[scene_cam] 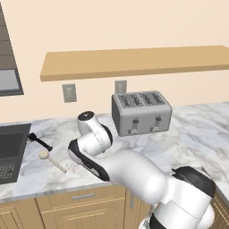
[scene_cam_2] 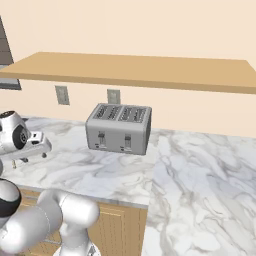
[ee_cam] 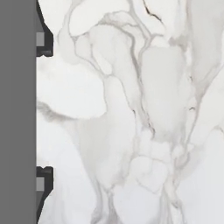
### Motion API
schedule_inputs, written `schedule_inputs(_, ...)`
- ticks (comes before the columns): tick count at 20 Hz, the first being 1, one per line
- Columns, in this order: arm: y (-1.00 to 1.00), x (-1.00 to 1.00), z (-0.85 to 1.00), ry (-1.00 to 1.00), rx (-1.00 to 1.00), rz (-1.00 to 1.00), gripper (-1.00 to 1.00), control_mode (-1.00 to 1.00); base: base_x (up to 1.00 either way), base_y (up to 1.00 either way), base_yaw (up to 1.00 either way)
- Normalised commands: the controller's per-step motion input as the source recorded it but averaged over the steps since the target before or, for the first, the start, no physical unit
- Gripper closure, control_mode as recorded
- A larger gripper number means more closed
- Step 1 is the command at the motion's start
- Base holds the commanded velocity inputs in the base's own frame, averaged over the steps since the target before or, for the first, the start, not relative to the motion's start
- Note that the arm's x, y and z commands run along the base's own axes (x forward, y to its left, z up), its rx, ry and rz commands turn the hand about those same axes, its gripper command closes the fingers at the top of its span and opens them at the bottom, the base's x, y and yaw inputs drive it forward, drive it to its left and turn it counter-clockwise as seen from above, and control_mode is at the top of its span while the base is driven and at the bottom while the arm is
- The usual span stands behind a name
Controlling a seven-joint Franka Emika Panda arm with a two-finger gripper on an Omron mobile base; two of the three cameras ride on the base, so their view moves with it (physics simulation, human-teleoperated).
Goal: Locate and retrieve the dish brush and dish brush from the cabinet. Place them next to the sink.
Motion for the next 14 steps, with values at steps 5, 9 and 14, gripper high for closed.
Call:
schedule_inputs(5, -0.73, -0.15, 0.00, 0.00, 0.01, -0.12, -1.00, -1.00, 0.00, 0.00, 0.00)
schedule_inputs(9, -0.65, -0.16, -0.02, -0.01, 0.01, -0.12, -1.00, -1.00, 0.00, 0.00, 0.00)
schedule_inputs(14, -0.63, -0.19, 0.00, 0.00, 0.00, -0.12, -1.00, -1.00, 0.00, 0.00, 0.00)
